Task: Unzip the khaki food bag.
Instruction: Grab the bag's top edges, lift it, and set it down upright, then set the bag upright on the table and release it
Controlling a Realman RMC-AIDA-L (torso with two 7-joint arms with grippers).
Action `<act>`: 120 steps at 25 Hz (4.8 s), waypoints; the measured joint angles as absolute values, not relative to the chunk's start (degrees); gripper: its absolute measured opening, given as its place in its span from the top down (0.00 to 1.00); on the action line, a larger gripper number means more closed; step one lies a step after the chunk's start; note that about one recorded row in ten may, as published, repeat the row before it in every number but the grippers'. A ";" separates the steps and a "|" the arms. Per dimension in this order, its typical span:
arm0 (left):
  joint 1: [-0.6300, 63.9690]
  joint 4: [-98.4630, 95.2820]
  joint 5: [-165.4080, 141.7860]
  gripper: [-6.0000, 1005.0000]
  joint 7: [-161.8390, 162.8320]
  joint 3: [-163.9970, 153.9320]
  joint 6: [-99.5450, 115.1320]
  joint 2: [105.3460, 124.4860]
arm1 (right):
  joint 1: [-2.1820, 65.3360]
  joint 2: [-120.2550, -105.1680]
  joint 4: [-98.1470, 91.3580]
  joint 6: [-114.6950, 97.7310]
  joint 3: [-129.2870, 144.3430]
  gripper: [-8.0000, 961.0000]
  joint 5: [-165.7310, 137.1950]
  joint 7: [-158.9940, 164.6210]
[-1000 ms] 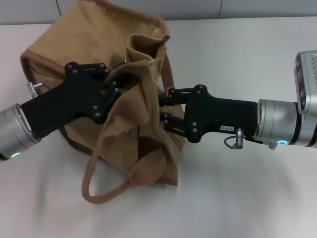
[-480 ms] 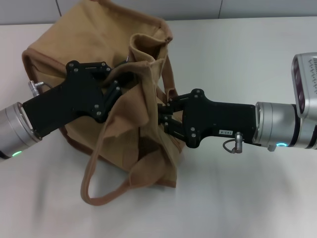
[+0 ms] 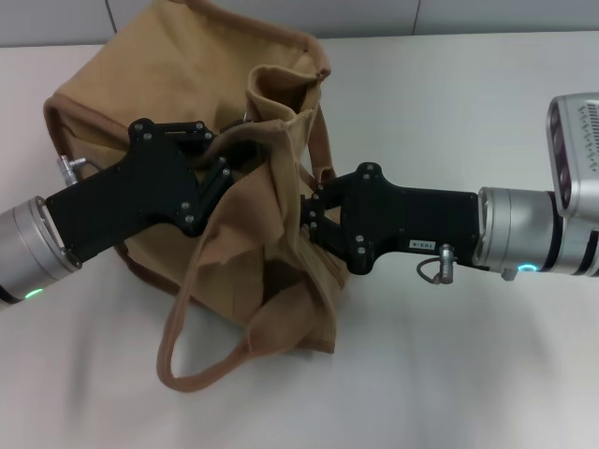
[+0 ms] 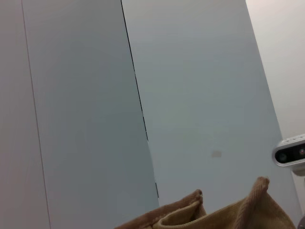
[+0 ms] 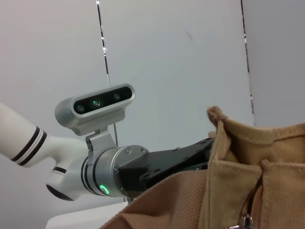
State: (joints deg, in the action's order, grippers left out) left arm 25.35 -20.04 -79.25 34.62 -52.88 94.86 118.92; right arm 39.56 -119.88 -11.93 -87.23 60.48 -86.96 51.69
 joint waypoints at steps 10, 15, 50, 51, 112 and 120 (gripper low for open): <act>25.00 -20.04 -79.11 0.91 34.63 -52.92 95.94 119.00 | 39.73 -119.89 -11.75 -87.17 60.46 0.99 -87.02 51.84; 24.96 -19.91 -78.98 0.91 34.63 -52.71 97.10 119.01 | 39.34 -119.88 -11.78 -87.16 60.46 0.99 -87.17 51.84; 23.36 -12.66 -55.59 0.91 36.22 -52.28 99.45 118.92 | 27.30 -119.21 -13.87 -86.83 49.68 0.98 -85.90 52.05; 23.23 -12.66 -55.52 0.91 36.22 -52.25 99.38 118.92 | 26.98 -119.22 -13.79 -87.94 48.17 0.98 -85.86 52.11; 22.94 -11.16 -55.90 0.91 38.41 -52.12 97.70 119.09 | 37.65 -119.88 1.18 -82.14 40.16 0.64 -88.07 65.03; 22.78 -8.42 -55.63 0.91 37.81 -51.83 96.22 119.09 | 38.95 -119.70 -3.96 -83.65 37.98 0.84 -87.94 68.00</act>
